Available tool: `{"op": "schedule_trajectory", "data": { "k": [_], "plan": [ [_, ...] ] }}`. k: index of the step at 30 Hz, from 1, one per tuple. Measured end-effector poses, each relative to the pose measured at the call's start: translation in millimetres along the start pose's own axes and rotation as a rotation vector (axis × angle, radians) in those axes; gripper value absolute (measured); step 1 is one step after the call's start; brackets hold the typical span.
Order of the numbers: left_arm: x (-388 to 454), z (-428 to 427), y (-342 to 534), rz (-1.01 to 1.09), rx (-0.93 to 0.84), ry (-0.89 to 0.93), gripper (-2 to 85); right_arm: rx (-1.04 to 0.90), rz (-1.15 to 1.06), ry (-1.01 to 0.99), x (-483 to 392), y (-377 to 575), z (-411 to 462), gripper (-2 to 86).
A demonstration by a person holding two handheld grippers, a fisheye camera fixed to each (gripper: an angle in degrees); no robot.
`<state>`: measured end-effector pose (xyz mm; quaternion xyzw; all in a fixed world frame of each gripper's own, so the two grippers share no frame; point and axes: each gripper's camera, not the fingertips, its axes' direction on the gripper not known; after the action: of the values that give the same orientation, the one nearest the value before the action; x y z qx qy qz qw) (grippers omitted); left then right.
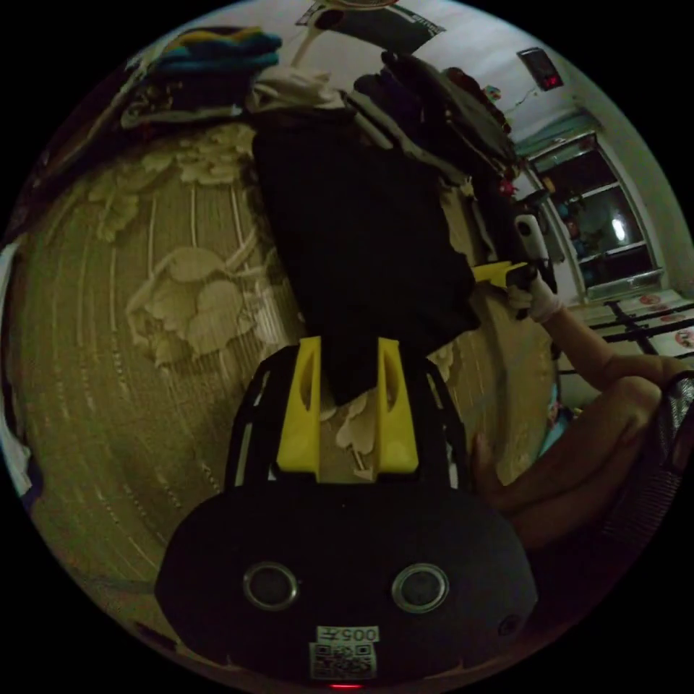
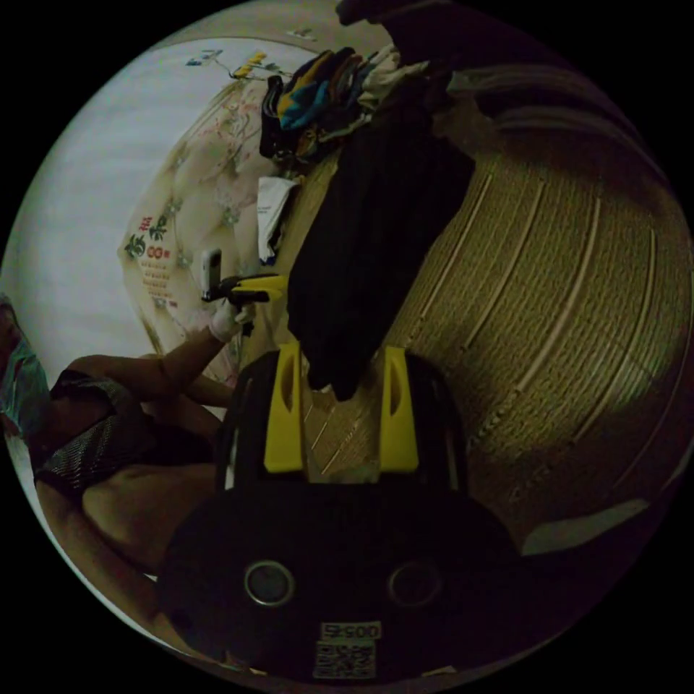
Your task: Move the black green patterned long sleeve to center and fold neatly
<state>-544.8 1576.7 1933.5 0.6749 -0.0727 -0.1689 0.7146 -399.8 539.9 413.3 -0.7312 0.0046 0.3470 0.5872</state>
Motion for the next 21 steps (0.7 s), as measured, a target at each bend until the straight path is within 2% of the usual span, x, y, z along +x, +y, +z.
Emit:
{"op": "schedule_trajectory", "data": {
  "k": [3, 10, 14, 18, 21],
  "plan": [
    [-16.6, 8.3, -5.0, -0.059, -0.014, 0.166, 14.7, -0.058, 0.025, -0.027, 17.9, 6.0, 8.2, 12.3],
    [-55.5, 1.2, -5.6, -0.194, 0.096, 0.503, 16.5, -0.085, 0.052, -0.265, 52.4, 12.3, 27.0, 14.3],
    [-56.4, -30.9, -1.6, -0.193, 0.188, 0.344, 15.3, -0.080, 0.068, -0.265, 72.4, 26.2, 15.6, 13.8],
    [-39.1, -20.3, -23.2, -0.084, -0.013, 0.249, 15.7, -0.047, 0.108, -0.300, 96.3, 41.6, 13.3, 11.1],
    [-32.2, -15.4, -37.9, -0.058, -0.028, 0.245, 13.2, -0.043, 0.114, -0.285, 109.4, 52.8, 14.7, 8.2]
  ]
}}
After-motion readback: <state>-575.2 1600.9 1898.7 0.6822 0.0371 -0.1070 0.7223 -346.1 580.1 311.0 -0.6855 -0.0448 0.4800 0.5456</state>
